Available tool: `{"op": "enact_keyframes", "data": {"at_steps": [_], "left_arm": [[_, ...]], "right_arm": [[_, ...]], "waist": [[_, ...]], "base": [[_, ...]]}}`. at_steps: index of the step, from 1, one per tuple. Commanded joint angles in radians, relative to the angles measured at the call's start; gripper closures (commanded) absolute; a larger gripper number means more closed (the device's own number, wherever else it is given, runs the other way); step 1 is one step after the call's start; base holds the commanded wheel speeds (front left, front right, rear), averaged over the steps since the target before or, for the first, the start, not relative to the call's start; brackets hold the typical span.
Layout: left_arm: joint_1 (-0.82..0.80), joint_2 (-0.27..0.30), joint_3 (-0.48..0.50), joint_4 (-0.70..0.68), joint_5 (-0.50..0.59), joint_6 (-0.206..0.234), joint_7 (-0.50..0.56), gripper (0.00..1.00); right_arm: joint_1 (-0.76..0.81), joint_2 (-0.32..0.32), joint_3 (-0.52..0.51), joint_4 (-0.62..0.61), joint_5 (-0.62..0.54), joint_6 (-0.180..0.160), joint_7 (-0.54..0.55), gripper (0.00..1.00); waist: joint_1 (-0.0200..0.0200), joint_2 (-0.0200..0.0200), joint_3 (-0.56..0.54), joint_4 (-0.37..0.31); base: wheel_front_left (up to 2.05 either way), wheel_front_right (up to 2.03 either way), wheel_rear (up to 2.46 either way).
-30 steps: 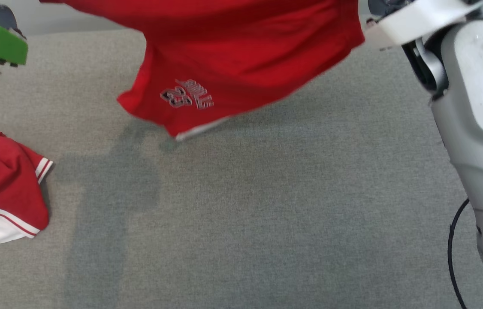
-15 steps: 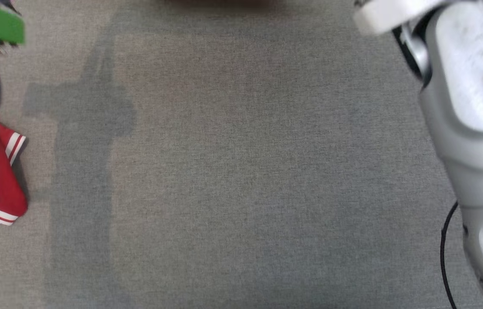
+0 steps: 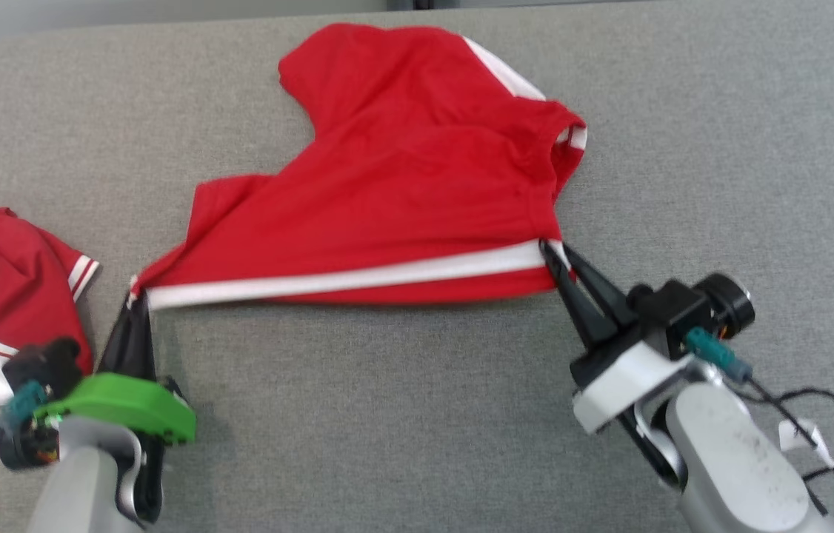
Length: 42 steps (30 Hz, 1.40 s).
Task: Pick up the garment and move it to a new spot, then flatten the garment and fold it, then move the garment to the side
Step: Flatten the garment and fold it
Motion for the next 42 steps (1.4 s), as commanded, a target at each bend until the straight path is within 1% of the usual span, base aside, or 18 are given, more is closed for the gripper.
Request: {"op": "enact_keyframes", "data": {"at_steps": [1, 4, 6, 9, 12, 17, 21, 24, 27, 29, 33, 38, 42], "left_arm": [[0.057, -0.001, 0.033, 0.013, 0.015, 0.005, -0.003, 1.00], [0.145, -0.035, 0.051, 0.026, 0.045, 0.005, -0.003, 1.00], [0.195, -0.051, 0.081, 0.032, 0.059, 0.005, -0.003, 1.00], [0.280, -0.084, 0.091, 0.042, 0.087, 0.005, -0.003, 1.00], [0.356, -0.101, 0.106, 0.045, 0.119, 0.005, -0.003, 1.00], [0.437, -0.126, 0.124, 0.058, 0.140, 0.005, -0.003, 1.00], [0.452, -0.136, 0.150, 0.039, 0.161, 0.006, -0.003, 1.00], [0.412, -0.141, 0.141, 0.011, 0.180, 0.006, -0.003, 1.00], [0.353, -0.136, 0.104, -0.011, 0.193, 0.005, -0.003, 1.00], [0.303, -0.125, 0.073, -0.019, 0.196, 0.005, -0.003, 1.00], [0.156, -0.090, 0.007, -0.024, 0.187, 0.004, -0.003, 1.00], [-0.039, -0.044, -0.071, 0.038, 0.175, 0.004, -0.002, 1.00], [-0.179, -0.017, -0.117, 0.122, 0.182, 0.004, -0.002, 1.00]], "right_arm": [[0.057, -0.014, -0.002, -0.009, 0.010, -0.004, -0.002, 1.00], [0.152, -0.015, 0.001, -0.019, 0.031, -0.004, -0.002, 1.00], [0.211, -0.014, 0.001, -0.022, 0.045, -0.004, -0.002, 1.00], [0.297, -0.017, 0.003, -0.028, 0.069, -0.004, -0.002, 1.00], [0.376, -0.021, 0.011, -0.030, 0.092, -0.004, -0.002, 1.00], [0.478, -0.032, 0.022, -0.046, 0.123, -0.004, -0.002, 1.00], [0.525, -0.024, -0.002, -0.067, 0.142, -0.004, -0.002, 1.00], [0.515, -0.007, -0.007, -0.087, 0.143, -0.004, -0.002, 1.00], [0.481, 0.016, -0.024, -0.104, 0.153, -0.004, -0.002, 1.00], [0.455, 0.031, -0.029, -0.108, 0.157, -0.003, -0.002, 1.00], [0.373, 0.059, -0.054, -0.105, 0.180, -0.003, -0.002, 1.00], [0.268, 0.079, -0.088, -0.089, 0.225, -0.003, -0.002, 1.00], [0.206, 0.081, -0.080, -0.087, 0.307, -0.003, -0.002, 1.00]], "waist": [[0.0000, 0.0000, -0.094, 0.004], [0.0000, 0.0000, -0.149, 0.004], [0.0000, 0.0000, -0.183, 0.006], [0.0000, 0.0000, -0.237, 0.012], [0.0000, 0.0000, -0.287, 0.015], [0.0000, 0.0000, -0.330, 0.022], [0.0000, 0.0000, -0.339, 0.020], [0.0000, 0.0000, -0.325, 0.008], [0.0000, 0.0000, -0.303, -0.003], [0.0000, 0.0000, -0.284, -0.012], [0.0000, 0.0000, -0.208, -0.037], [0.0000, 0.0000, -0.105, -0.073], [0.0000, 0.0000, -0.031, -0.108]], "base": [[0.00, 0.00, 0.00], [0.00, 0.00, 0.00], [0.00, 0.00, 0.00], [0.00, 0.00, 0.00], [0.00, 0.00, 0.00], [0.00, 0.00, 0.00], [0.00, 0.00, 0.00], [0.00, 0.00, 0.00], [0.00, 0.00, 0.00], [0.00, 0.00, 0.00], [0.00, 0.00, 0.00], [0.00, 0.00, 0.00], [0.00, 0.00, 0.00]]}}
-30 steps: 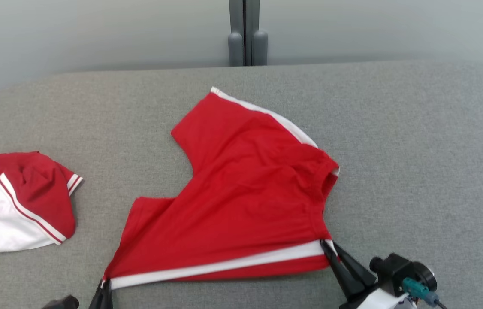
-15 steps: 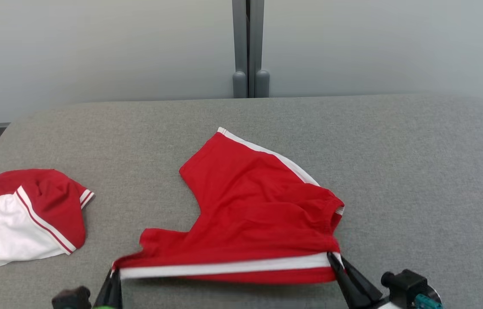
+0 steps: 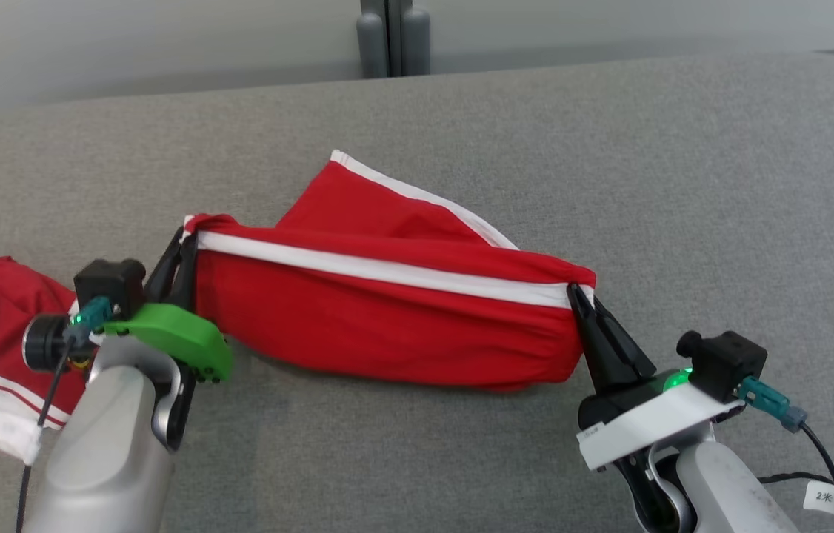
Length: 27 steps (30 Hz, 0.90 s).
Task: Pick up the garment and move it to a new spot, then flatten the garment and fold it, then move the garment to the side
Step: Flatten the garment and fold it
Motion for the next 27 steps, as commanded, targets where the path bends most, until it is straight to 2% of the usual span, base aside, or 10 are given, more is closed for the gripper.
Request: {"op": "enact_keyframes", "data": {"at_steps": [1, 13, 27], "left_arm": [[-0.056, 0.013, -0.017, 0.029, 0.003, 0.003, 0.000, 1.00], [-0.315, 0.051, -0.116, 0.181, 0.021, 0.003, 0.000, 1.00], [-0.441, 0.054, -0.180, 0.263, 0.068, 0.003, 0.000, 1.00]], "right_arm": [[-0.023, -0.004, 0.000, 0.005, 0.023, -0.002, -0.002, 1.00], [-0.104, -0.003, 0.057, -0.021, 0.135, -0.002, -0.002, 1.00], [-0.134, -0.003, 0.100, -0.021, 0.165, -0.002, -0.002, 1.00]], "waist": [[0.0001, -0.0001, 0.111, -0.068], [0.0001, -0.0001, 0.252, -0.166], [0.0001, -0.0001, 0.315, -0.194]], "base": [[0.00, 0.00, 0.00], [0.00, 0.00, 0.00], [0.00, 0.00, 0.00]]}}
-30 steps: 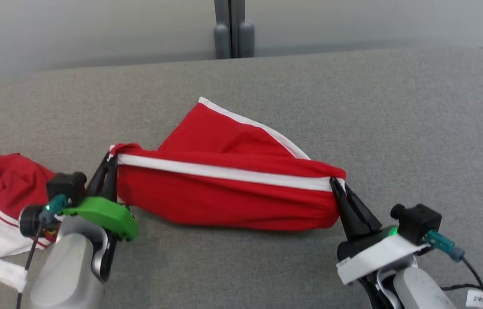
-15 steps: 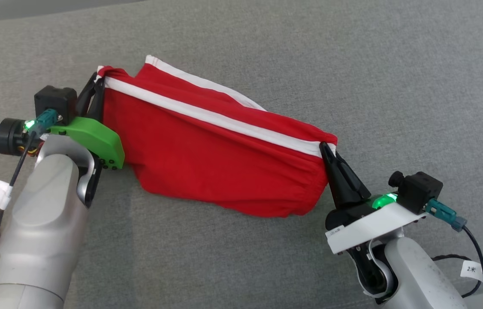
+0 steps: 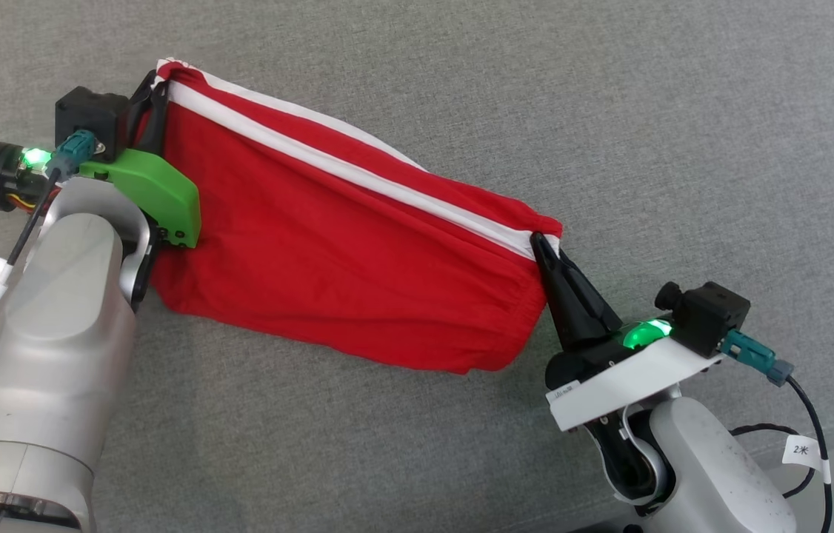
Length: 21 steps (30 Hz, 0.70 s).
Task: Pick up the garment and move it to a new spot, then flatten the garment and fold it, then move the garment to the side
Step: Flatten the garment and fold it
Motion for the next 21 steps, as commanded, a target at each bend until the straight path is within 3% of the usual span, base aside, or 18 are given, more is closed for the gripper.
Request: {"op": "enact_keyframes", "data": {"at_steps": [1, 2, 3, 4, 5, 21], "left_arm": [[-0.013, 0.004, 0.001, 0.005, 0.007, 0.003, 0.000, 1.00], [-0.015, 0.004, 0.003, 0.007, 0.008, 0.005, 0.000, 1.00], [-0.014, 0.004, 0.009, 0.004, 0.006, 0.011, 0.000, 0.90], [-0.010, 0.003, 0.013, 0.000, 0.005, 0.013, 0.000, 0.31], [-0.004, 0.002, 0.015, -0.001, 0.004, 0.013, 0.000, 0.00], [0.131, -0.022, 0.089, 0.009, -0.050, 0.010, 0.000, 0.00]], "right_arm": [[-0.008, -0.004, 0.002, 0.004, 0.000, -0.001, -0.002, 1.00], [-0.008, -0.004, 0.002, 0.007, -0.010, -0.001, -0.002, 1.00], [-0.008, -0.004, -0.002, 0.006, -0.018, -0.001, -0.002, 0.84], [-0.004, -0.004, -0.015, 0.004, -0.024, -0.001, -0.002, 0.45], [0.000, -0.004, -0.023, 0.003, -0.031, -0.001, -0.002, 0.00], [0.072, -0.003, -0.237, -0.019, -0.251, -0.002, -0.002, 0.00]], "waist": [[0.0000, -0.0001, 0.005, -0.008], [0.0000, -0.0001, 0.003, -0.008], [0.0000, -0.0001, 0.001, -0.009], [0.0000, -0.0001, -0.002, -0.008], [0.0000, -0.0001, -0.005, -0.007], [0.0000, -0.0001, -0.081, 0.029]], "base": [[0.00, 0.00, 0.00], [0.00, 0.00, 0.00], [0.00, 0.00, 0.00], [0.00, 0.00, 0.00], [0.00, 0.00, 0.00], [0.00, 0.00, 0.00]]}}
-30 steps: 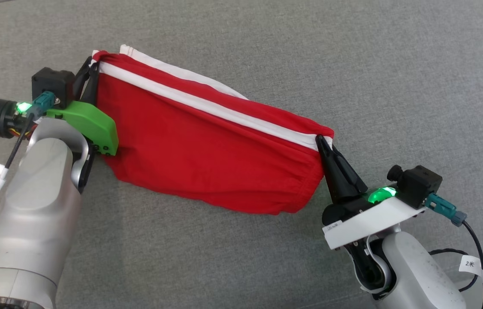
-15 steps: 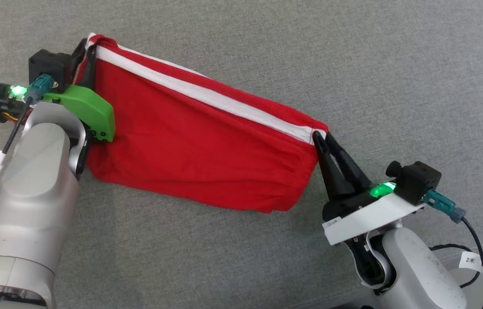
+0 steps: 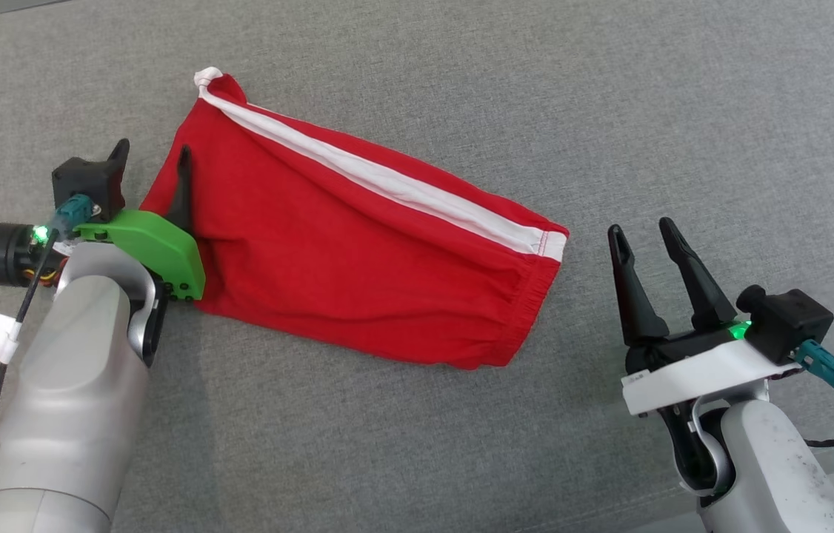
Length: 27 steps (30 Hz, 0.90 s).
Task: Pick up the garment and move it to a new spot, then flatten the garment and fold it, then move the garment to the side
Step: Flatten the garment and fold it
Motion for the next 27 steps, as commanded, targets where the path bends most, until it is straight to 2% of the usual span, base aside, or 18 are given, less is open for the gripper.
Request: {"op": "enact_keyframes", "data": {"at_steps": [1, 9, 10, 11, 12, 21, 27], "left_arm": [[0.017, -0.004, -0.003, 0.016, -0.010, -0.003, 0.000, 0.00], [0.034, -0.039, -0.077, 0.142, -0.035, -0.013, 0.042, 0.00], [0.040, -0.045, -0.091, 0.160, -0.042, -0.013, 0.057, 0.18], [0.045, -0.049, -0.099, 0.168, -0.048, -0.013, 0.062, 0.73], [0.053, -0.053, -0.109, 0.174, -0.056, -0.013, 0.066, 1.00], [0.134, -0.070, -0.143, 0.188, -0.150, -0.012, 0.030, 1.00], [0.216, -0.090, -0.104, 0.187, -0.204, -0.012, 0.003, 1.00]], "right_arm": [[0.015, -0.003, -0.013, 0.000, -0.012, -0.002, -0.002, 0.00], [0.024, -0.003, -0.071, 0.017, -0.066, -0.002, -0.002, 0.00], [0.025, -0.003, -0.080, 0.021, -0.076, -0.002, -0.002, 0.00], [0.026, -0.003, -0.084, 0.025, -0.080, -0.002, -0.002, 0.00], [0.027, -0.003, -0.088, 0.031, -0.089, -0.002, -0.002, 0.00], [0.068, -0.003, -0.126, 0.085, -0.160, -0.002, -0.002, 0.00], [0.112, -0.003, -0.136, 0.126, -0.190, -0.002, -0.002, 0.00]], "waist": [[0.0000, 0.0000, -0.007, 0.007], [0.0000, 0.0000, -0.035, 0.016], [0.0000, 0.0000, -0.042, 0.017], [0.0000, 0.0000, -0.048, 0.018], [0.0000, 0.0000, -0.057, 0.020], [0.0000, 0.0000, -0.172, 0.062], [0.0000, 0.0000, -0.260, 0.119]], "base": [[0.00, 0.00, 0.00], [0.00, 0.00, 0.00], [0.00, 0.00, 0.00], [0.00, 0.00, 0.00], [0.00, 0.00, 0.00], [0.00, 0.00, 0.00], [0.00, 0.00, 0.00]]}}
